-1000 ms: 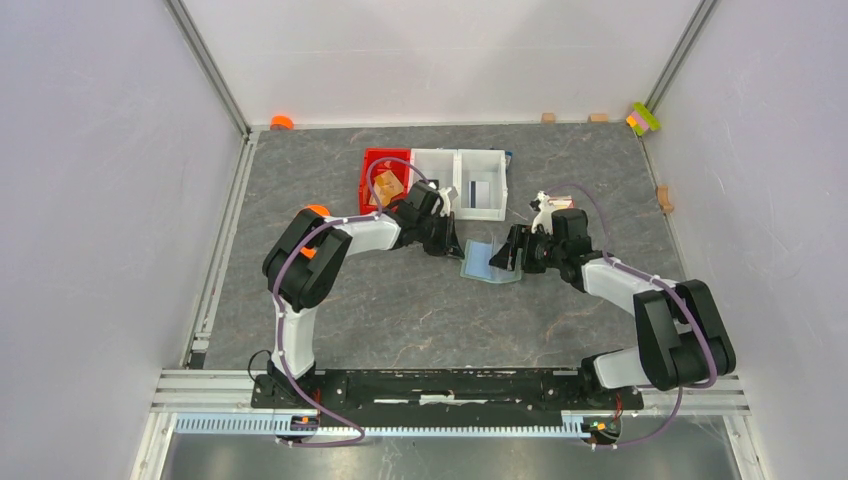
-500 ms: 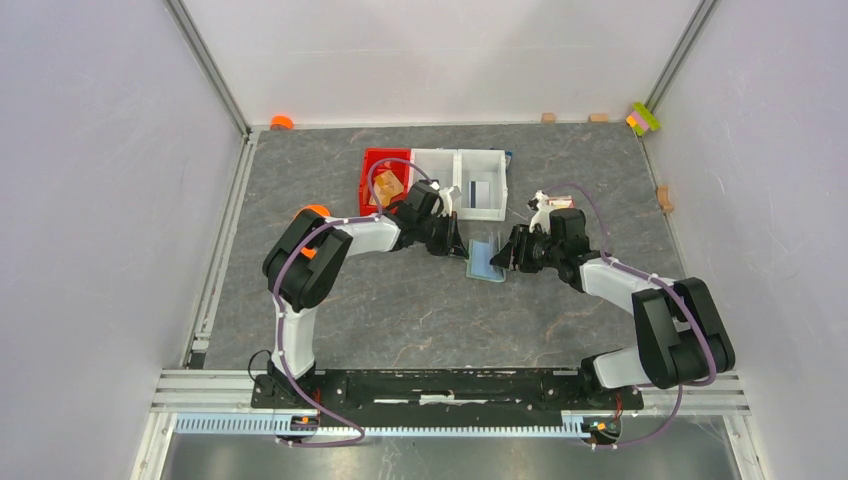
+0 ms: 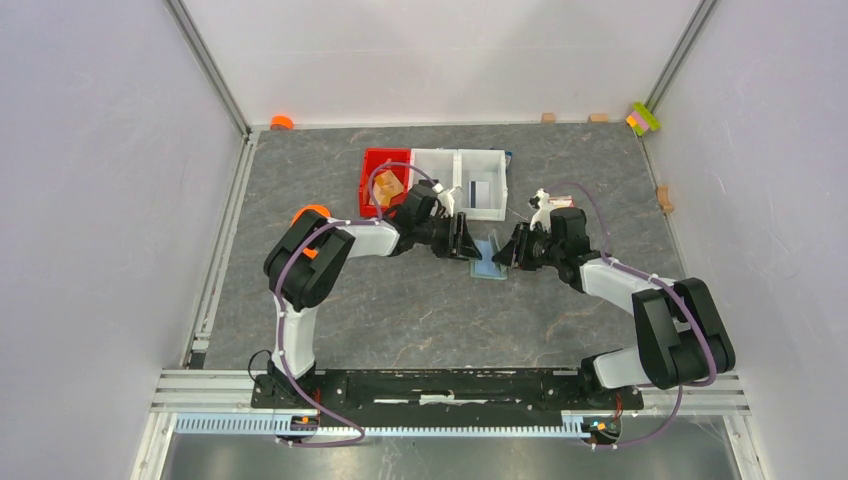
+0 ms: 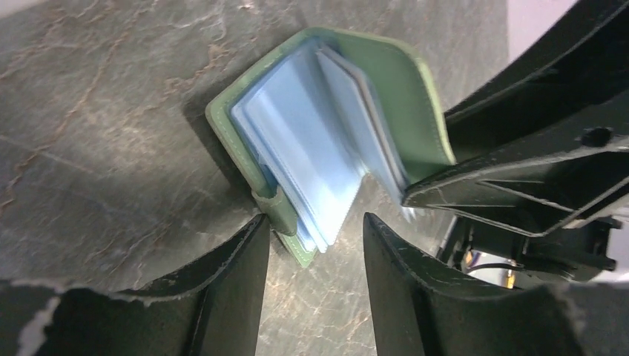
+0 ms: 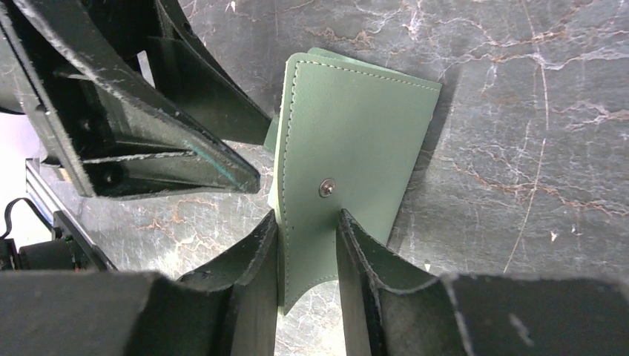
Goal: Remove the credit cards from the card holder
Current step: Remove the credit card from the card holder.
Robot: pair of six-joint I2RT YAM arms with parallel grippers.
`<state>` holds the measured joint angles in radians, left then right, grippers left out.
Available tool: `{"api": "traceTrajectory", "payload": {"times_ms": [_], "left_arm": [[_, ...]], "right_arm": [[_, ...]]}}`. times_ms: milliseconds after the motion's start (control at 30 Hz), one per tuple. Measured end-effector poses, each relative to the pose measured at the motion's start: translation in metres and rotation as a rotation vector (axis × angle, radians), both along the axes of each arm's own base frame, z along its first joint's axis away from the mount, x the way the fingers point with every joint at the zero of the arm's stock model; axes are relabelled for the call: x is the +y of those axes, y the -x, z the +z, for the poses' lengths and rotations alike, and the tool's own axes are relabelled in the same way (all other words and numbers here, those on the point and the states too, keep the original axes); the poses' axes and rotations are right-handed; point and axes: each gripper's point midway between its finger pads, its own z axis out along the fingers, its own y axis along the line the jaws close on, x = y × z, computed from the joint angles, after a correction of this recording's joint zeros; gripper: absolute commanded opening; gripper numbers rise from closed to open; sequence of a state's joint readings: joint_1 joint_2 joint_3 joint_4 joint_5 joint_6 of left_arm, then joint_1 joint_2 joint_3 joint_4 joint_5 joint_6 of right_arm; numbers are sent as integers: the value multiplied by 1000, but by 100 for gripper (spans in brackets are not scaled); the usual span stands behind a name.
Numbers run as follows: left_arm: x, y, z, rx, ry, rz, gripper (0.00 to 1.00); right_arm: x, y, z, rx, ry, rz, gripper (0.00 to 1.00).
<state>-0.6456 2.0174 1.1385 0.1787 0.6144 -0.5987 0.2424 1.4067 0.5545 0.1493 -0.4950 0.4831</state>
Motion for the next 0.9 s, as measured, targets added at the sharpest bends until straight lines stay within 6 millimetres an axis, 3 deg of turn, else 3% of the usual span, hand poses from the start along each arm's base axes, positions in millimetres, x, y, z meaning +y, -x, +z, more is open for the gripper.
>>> {"api": "traceTrajectory", "payload": {"times_ms": [300, 500, 600, 733, 900], "left_arm": [[-12, 3, 18, 1, 121, -35, 52], [-15, 3, 17, 10, 138, -39, 41], [-13, 4, 15, 20, 127, -36, 32], [-12, 4, 12, 28, 117, -31, 19], [-12, 5, 12, 29, 116, -32, 12]], "right_arm": [[1, 0, -1, -15, -19, -9, 29], [0, 0, -3, -13, -13, -14, 28], [-4, 0, -2, -19, 4, -26, 44], [-12, 1, -1, -26, 45, -48, 76], [-24, 3, -5, -33, 111, -67, 88]]}}
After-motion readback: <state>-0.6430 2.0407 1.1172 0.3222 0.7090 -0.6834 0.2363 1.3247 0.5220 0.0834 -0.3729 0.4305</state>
